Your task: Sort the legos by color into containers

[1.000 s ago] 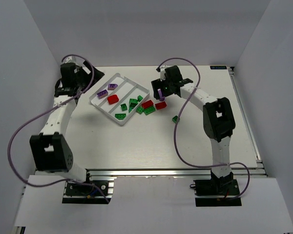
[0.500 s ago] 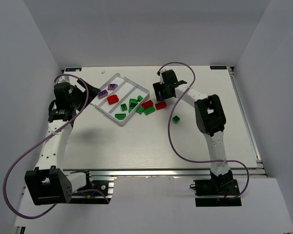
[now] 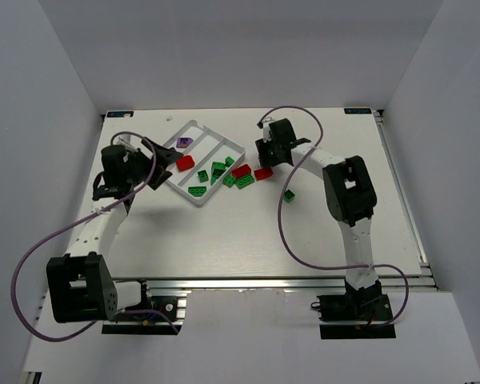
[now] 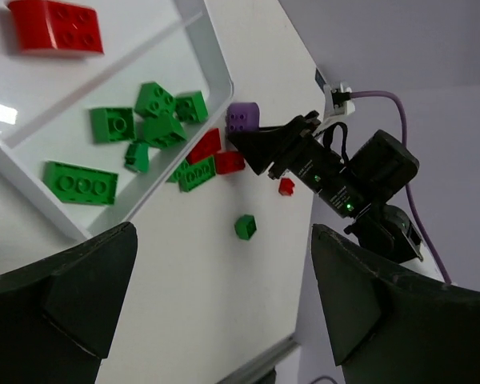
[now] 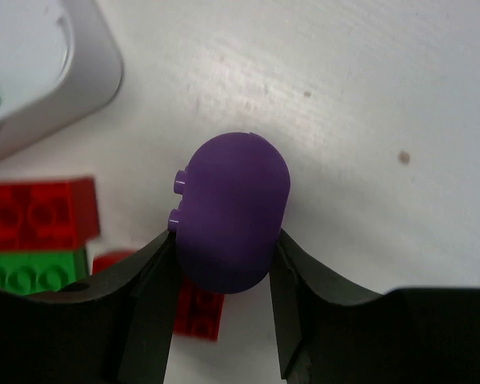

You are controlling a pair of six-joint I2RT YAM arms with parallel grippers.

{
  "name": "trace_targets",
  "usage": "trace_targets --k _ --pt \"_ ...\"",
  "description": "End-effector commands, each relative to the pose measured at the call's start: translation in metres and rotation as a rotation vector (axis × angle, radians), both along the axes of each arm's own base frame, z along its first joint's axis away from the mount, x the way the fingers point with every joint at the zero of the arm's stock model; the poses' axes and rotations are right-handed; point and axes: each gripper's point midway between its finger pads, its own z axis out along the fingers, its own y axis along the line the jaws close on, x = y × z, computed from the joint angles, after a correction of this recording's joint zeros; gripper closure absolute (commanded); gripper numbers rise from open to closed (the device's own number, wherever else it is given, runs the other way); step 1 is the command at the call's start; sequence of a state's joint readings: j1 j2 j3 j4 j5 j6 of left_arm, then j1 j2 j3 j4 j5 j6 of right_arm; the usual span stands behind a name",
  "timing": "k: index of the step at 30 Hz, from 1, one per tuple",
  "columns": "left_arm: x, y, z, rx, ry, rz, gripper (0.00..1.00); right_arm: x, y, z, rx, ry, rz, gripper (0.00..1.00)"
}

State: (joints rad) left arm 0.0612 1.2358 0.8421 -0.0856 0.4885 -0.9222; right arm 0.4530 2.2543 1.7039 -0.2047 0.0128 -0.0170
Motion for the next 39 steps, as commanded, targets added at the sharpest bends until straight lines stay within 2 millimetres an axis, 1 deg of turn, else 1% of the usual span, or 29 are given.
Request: trace_targets --k 1,2,3,4,5,6,7,8,9,10,11,14,18,23,27,31,34,35,36,37,39 --pt "-0.003 -0.034 0.016 -0.095 -0.059 -0.143 0.02 -0.002 0.006 0.078 0.1 -0.2 0.153 0.86" --pt "-0.008 -0.049 0.014 -0.094 -0.053 -0.186 0.02 -0.008 0.01 0.087 0.117 -0.241 0.215 0.9" --pt "-0.008 -0.054 0.011 -0.094 -0.047 -0.201 0.02 -0.022 0.022 0.099 0.167 -0.27 0.335 1.0" --pt "-0.007 -0.058 0.008 -0.094 -0.035 -0.211 0.02 -0.041 0.021 0.108 0.148 -0.314 0.443 1.0" --pt "-0.01 -0.069 0.006 -0.092 -0.034 -0.239 0.02 -0.054 0.025 0.113 0.161 -0.337 0.525 1.0" --pt "-0.009 -0.074 0.007 -0.09 -0.04 -0.253 0.02 -0.077 0.036 0.12 0.219 -0.341 0.658 1.0" --pt "-0.01 -0.078 0.006 -0.09 -0.041 -0.262 0.02 -0.091 0.038 0.131 0.21 -0.391 0.756 1.0" --pt "-0.011 -0.087 0.003 -0.089 -0.035 -0.283 0.02 -0.11 0.045 0.133 0.262 -0.372 0.847 1.0" --pt "-0.01 -0.092 0.004 -0.088 -0.045 -0.297 0.02 -0.124 0.046 0.129 0.277 -0.323 0.883 1.0" --pt "-0.01 -0.096 0.005 -0.086 -0.047 -0.304 0.02 -0.131 0.047 0.133 0.294 -0.316 0.91 1.0" --pt "-0.011 -0.103 0.001 -0.079 -0.04 -0.321 0.02 -0.137 0.049 0.136 0.308 -0.318 0.941 1.0" --pt "-0.013 -0.115 -0.003 -0.063 -0.031 -0.353 0.02 -0.157 0.055 0.145 0.371 -0.308 1.01 1.0" --pt "-0.015 -0.126 -0.003 -0.064 -0.036 -0.382 0.02 -0.181 0.065 0.153 0.386 -0.308 1.105 1.0" --pt "-0.023 -0.141 -0.003 -0.071 -0.038 -0.423 0.02 -0.198 0.074 0.155 0.37 -0.313 1.165 1.0" --pt "-0.032 -0.154 -0.009 -0.082 -0.03 -0.467 0.02 -0.212 0.084 0.158 0.367 -0.322 1.212 1.0" --pt "-0.041 -0.165 -0.013 -0.095 -0.021 -0.504 0.05 -0.215 0.09 0.16 0.371 -0.323 1.22 1.0" --pt "-0.047 -0.168 -0.017 -0.111 -0.005 -0.525 0.13 -0.213 0.092 0.165 0.379 -0.33 1.21 1.0" --pt "-0.048 -0.169 -0.017 -0.119 -0.009 -0.531 0.19 -0.212 0.092 0.166 0.378 -0.333 1.207 1.0" --pt "-0.05 -0.17 -0.02 -0.125 -0.001 -0.538 0.23 -0.211 0.092 0.167 0.377 -0.337 1.204 1.0" --pt "-0.052 -0.17 -0.021 -0.127 0.005 -0.546 0.31 -0.21 0.093 0.168 0.376 -0.342 1.205 1.0" --pt "-0.053 -0.171 -0.024 -0.129 0.013 -0.553 0.37 -0.21 0.093 0.169 0.375 -0.345 1.203 1.0"
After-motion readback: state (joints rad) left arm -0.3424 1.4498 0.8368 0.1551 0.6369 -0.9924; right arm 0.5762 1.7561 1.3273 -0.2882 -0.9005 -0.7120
